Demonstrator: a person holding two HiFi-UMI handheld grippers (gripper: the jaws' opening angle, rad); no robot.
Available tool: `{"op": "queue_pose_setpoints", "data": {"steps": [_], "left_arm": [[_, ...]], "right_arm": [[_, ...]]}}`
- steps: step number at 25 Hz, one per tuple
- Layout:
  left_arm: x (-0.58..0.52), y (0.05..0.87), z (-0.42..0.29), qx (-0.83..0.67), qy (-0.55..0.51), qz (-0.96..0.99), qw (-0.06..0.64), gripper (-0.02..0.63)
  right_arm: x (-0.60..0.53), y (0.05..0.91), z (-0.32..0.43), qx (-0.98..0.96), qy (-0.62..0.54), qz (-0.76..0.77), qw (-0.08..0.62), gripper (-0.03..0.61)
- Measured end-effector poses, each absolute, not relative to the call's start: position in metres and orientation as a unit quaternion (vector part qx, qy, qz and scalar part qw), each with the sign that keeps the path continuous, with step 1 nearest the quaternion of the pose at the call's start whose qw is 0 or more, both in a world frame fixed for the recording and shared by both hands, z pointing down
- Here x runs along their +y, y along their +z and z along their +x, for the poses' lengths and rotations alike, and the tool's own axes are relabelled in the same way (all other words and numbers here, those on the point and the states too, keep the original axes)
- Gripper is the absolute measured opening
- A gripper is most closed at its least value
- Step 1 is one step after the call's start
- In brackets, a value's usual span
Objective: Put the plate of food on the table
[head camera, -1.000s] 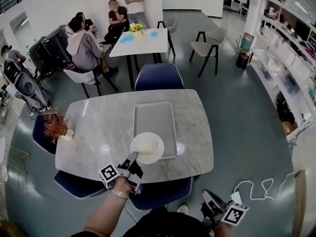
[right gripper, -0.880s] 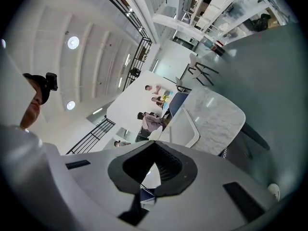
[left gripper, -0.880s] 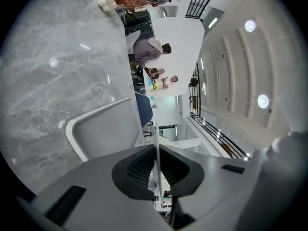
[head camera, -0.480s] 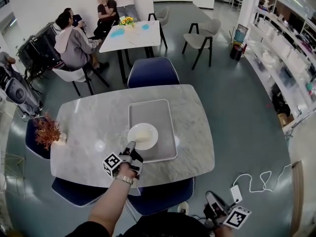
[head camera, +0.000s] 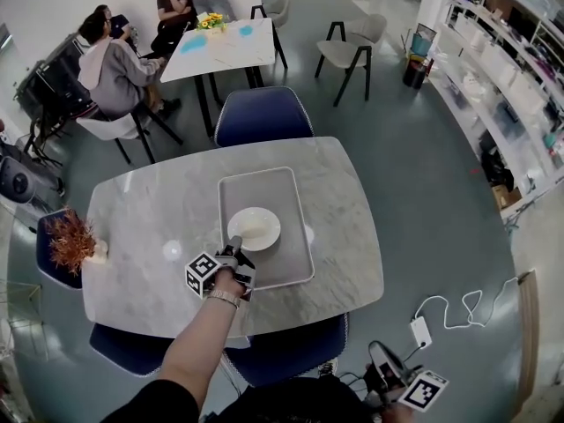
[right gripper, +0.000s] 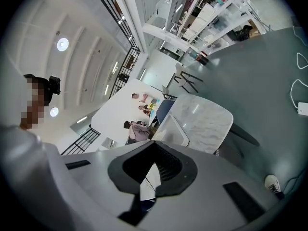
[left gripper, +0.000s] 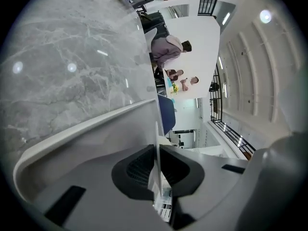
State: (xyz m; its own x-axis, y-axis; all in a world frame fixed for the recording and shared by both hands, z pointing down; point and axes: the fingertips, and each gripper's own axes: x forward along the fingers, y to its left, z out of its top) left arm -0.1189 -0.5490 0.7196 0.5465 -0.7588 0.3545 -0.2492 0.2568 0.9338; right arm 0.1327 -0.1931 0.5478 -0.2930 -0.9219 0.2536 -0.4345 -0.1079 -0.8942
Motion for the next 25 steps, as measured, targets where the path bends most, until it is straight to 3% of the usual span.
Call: {"op": "queue_pose_setpoints", "data": {"steps": [25], "left_arm": [[-0.57, 0.755, -0.104, -0.476, -0.138, 0.561, 0.663, 0.028]], "right_arm": [[-0.189, 0.562, 0.145, 0.599, -0.522, -0.554, 0.25, 0.011]]}}
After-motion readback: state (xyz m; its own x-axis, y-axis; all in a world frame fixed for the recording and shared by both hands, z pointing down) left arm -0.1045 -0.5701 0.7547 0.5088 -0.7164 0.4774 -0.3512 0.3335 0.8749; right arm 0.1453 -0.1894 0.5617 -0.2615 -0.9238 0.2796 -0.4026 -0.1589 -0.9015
